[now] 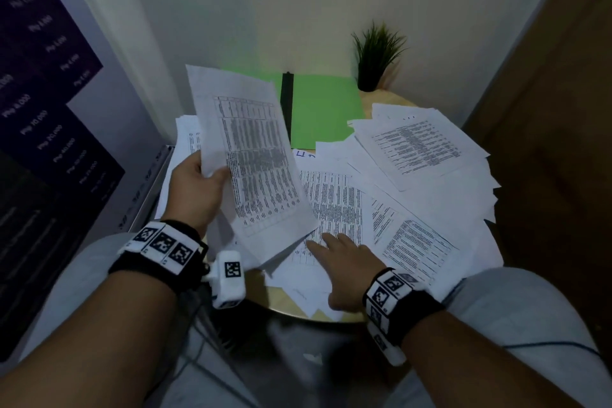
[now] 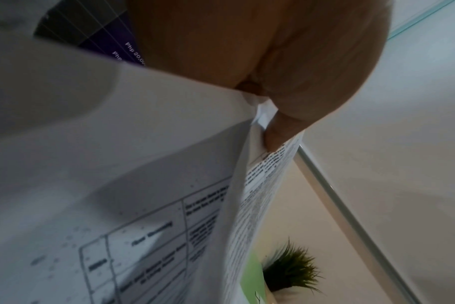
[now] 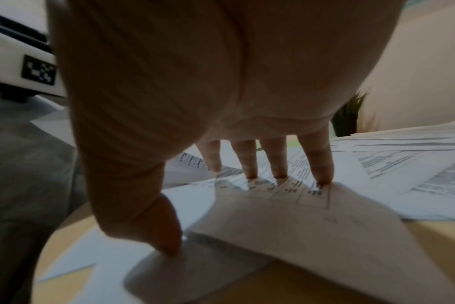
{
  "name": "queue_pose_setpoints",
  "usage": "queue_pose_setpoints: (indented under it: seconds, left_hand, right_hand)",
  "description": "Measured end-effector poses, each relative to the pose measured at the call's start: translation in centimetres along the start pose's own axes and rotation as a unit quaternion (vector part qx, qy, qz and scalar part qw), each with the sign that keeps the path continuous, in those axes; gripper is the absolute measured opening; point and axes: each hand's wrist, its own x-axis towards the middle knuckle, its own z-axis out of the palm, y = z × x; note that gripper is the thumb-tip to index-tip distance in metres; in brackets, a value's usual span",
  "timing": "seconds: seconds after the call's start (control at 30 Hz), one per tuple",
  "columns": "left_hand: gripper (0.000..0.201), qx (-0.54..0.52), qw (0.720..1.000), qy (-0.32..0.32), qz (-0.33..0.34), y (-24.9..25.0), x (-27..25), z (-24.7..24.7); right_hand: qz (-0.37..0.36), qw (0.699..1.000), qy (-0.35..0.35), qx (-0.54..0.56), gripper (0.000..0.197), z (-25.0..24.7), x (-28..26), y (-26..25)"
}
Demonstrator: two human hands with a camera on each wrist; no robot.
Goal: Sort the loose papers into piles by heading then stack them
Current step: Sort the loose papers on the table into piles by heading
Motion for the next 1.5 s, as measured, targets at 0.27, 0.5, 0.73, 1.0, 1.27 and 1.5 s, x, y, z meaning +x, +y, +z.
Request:
queue_pose_setpoints:
  seconds: [0.27, 0.5, 0.73, 1.0, 1.27, 1.5]
  left_hand:
    - [0.026, -0.025, 0.998, 0.044, 0.025, 1.4, -1.0, -1.4]
    - [0.028, -0.042, 0.995, 0.094, 0.012, 1.4, -0.4, -2.3]
    - [0.026, -0.056, 0.997, 0.047, -0.020, 0.8, 0.0, -1.3]
    - [0.026, -0.111, 0.987, -0.080, -0.083, 1.0, -0.6, 0.4]
    - [0.032, -0.128, 0.958, -0.204, -0.157, 0.3, -1.3, 2.1]
    - [0.065, -0.006, 0.931, -0.280, -0.232, -3.3, -1.7, 4.1]
  right_hand:
    - [0.040, 0.987, 0.104, 0.112, 0.026, -2.2, -2.0, -0.3]
    - [0.093, 0.927, 0.162, 0.325, 0.041, -5.8, -3.6, 3.5]
    - [0.198, 0.790, 0.408, 0.412, 0.031, -8.4, -4.5, 8.2]
    - [0.119, 0.660, 0.547, 0.502, 0.031, -10.9, -5.7, 5.6]
    - [-0.121, 0.843, 0.320, 0.415, 0.036, -6.6, -2.8, -0.4]
    - [-0.173, 0.916, 0.231, 0.280, 0.031, -3.6, -1.3, -1.6]
